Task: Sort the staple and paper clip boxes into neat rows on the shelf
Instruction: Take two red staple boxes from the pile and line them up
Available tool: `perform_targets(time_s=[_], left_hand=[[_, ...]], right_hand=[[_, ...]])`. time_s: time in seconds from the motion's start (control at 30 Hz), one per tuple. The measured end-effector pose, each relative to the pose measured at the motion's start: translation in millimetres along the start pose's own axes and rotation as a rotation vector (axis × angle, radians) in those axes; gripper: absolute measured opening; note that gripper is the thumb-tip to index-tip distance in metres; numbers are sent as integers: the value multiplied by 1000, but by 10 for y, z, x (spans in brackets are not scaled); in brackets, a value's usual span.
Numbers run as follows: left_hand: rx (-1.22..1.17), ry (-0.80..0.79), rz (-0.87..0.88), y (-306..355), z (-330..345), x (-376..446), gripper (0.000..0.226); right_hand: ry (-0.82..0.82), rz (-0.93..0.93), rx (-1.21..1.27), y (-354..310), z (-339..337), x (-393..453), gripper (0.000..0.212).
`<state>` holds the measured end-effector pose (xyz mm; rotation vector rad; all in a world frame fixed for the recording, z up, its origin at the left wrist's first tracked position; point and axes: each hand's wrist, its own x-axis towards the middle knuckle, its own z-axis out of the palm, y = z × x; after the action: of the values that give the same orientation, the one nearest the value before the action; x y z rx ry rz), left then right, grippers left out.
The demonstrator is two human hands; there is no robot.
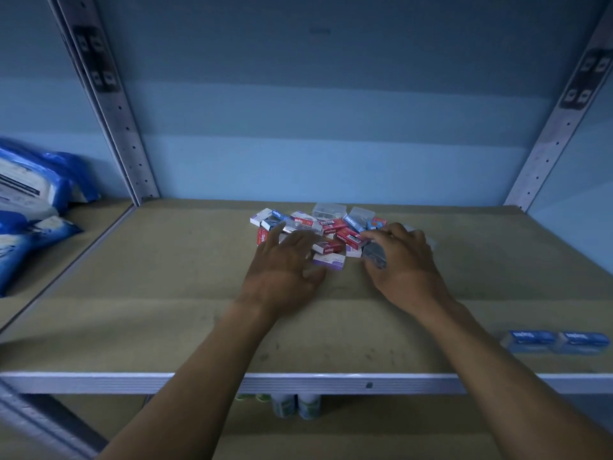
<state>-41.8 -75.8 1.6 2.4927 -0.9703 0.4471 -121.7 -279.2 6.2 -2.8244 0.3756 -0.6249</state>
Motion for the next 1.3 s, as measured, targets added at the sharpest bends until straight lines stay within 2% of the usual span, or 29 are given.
perform_targets(time_s=[0.1,0.37,0.5,0.63,0.83,1.03,1.3], left_hand=[[35,54,-4,-165,40,220,47],[123,-40,-66,-40,31,129,43],[108,10,-30,47,-78,148,36],[146,61,17,2,-41,172,26],[168,159,149,-42,33,107,31],[82,278,174,-33,-11,40,26],[37,93,70,27,-81,-120,38]], right_hand=[[4,3,-46,-86,126,279,45],[82,34,-103,-193,135,189,36],[104,35,-134,-191,44,118,35],[132,42,-112,-155,37,116,24],[172,41,-22,-138,57,78,17],[166,39,122,-138,-36,94,20],[16,78,350,-58,-182,-79,13]])
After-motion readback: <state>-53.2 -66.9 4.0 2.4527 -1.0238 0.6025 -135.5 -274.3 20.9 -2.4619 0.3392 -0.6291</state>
